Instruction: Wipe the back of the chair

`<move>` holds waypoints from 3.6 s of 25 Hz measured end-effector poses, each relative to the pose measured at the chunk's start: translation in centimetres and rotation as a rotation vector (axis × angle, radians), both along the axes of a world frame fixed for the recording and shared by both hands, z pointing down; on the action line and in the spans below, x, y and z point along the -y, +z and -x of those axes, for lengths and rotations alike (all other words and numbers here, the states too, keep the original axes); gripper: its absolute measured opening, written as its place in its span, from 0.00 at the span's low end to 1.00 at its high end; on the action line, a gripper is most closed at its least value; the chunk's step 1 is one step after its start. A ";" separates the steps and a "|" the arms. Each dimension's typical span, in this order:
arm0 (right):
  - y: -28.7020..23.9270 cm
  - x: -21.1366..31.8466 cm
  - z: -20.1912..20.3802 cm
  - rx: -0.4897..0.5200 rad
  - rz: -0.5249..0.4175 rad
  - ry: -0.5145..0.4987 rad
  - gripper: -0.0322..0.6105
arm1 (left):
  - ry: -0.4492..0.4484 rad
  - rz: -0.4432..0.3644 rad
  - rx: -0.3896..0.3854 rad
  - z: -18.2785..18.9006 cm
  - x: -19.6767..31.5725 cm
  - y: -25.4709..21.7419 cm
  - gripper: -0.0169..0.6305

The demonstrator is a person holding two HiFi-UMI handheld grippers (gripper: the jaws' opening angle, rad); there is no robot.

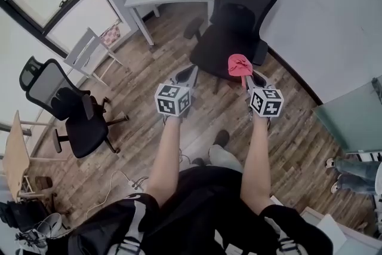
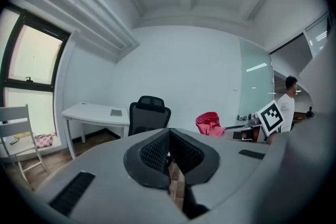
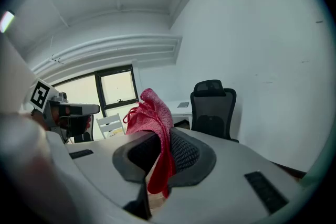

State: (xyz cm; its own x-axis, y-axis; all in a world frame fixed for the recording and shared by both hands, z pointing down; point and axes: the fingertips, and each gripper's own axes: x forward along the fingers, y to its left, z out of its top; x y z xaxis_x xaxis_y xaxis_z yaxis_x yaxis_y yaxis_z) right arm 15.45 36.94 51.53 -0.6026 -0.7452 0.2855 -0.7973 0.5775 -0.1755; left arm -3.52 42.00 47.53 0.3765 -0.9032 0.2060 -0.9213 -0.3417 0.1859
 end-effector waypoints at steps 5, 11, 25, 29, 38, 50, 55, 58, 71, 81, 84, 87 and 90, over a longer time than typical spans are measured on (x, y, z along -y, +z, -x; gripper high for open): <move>-0.6 5.4 -1.0 0.019 -0.003 0.001 0.15 | 0.009 -0.002 0.013 -1.5 5.2 -0.5 0.06; -0.8 10.0 -2.4 0.049 0.006 0.008 0.15 | 0.017 0.000 0.042 -2.9 9.7 -1.0 0.06; -0.2 15.5 -7.0 0.080 0.018 0.047 0.15 | 0.056 -0.002 0.056 -7.7 16.2 -1.4 0.06; 0.2 16.5 -7.8 0.070 0.026 0.059 0.15 | 0.066 0.000 0.045 -8.3 17.6 -1.2 0.06; 0.8 20.8 -8.5 0.035 0.038 0.102 0.15 | 0.106 0.014 0.013 -8.3 22.6 0.0 0.06; -0.1 32.5 1.2 -0.002 0.053 0.121 0.15 | 0.110 0.013 -0.033 1.8 34.6 -0.6 0.06; -0.7 36.9 7.5 -0.013 0.058 0.120 0.15 | 0.110 0.011 -0.063 7.6 39.6 -1.1 0.06; 0.1 38.6 10.7 -0.016 0.079 0.118 0.15 | 0.115 0.018 -0.078 10.4 41.6 -0.7 0.06; -0.2 44.6 18.3 -0.078 0.081 0.088 0.16 | 0.082 0.020 -0.128 18.5 47.0 0.3 0.06; 0.4 51.8 17.0 -0.045 0.093 0.113 0.16 | 0.051 0.018 -0.102 17.9 52.5 0.3 0.06; 0.9 54.3 15.5 -0.022 0.106 0.119 0.16 | 0.039 0.027 -0.085 16.6 54.9 0.3 0.06; 0.9 56.8 13.6 -0.008 0.113 0.117 0.16 | 0.033 0.031 -0.069 14.5 57.3 0.0 0.06; 0.9 59.3 10.7 0.011 0.119 0.124 0.16 | 0.039 0.030 -0.054 11.3 59.8 -0.4 0.06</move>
